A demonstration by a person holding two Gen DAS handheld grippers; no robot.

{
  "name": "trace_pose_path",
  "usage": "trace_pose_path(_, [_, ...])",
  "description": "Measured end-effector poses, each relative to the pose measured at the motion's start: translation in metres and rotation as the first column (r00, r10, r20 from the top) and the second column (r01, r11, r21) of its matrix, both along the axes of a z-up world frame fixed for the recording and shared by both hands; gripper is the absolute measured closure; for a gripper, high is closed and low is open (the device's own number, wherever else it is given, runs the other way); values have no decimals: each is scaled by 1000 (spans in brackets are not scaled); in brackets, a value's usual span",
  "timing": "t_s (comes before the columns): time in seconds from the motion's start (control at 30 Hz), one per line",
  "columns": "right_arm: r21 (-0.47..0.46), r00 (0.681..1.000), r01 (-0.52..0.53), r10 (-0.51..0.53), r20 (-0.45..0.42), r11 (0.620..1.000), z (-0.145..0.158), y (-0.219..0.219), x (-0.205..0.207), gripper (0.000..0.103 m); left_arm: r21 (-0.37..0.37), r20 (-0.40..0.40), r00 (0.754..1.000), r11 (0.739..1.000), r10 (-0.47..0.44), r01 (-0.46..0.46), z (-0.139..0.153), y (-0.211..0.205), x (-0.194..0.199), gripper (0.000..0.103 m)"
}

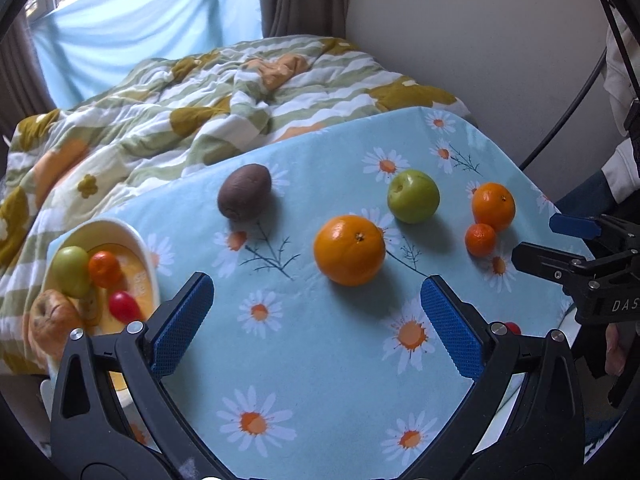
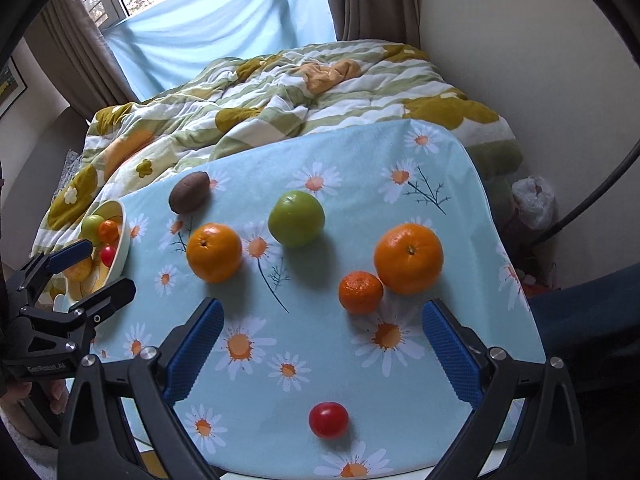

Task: Organize fruits
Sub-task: 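Withdraw both grippers from the bowl toward the remaining fruit, then grasp the large orange with the left gripper while the right gripper grasps a tangerine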

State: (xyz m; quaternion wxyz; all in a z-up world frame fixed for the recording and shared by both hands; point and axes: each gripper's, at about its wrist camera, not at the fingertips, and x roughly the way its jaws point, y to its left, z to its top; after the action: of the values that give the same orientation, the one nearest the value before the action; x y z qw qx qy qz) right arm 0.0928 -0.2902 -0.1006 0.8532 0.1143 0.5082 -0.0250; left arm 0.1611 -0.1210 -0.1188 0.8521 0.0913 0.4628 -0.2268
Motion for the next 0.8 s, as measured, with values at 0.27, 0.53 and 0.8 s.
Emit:
trace_pose_path(0.27, [50,997,66,-64,-42,997,-36,-19,3,5,29,-18,997,996,-79,79,-35,-34,21,0])
trace_pose_path(0.53, [91,992,107,-101,-71,990,-56,-26,10,22,51,-30,990,989,-136,137,-59,-52,40,15])
trace_pose_path(0.8, [104,990,126,-118,-79,986,-62,-27,14,34,90,-52,984,981,-169,173,-74,-59,44,36])
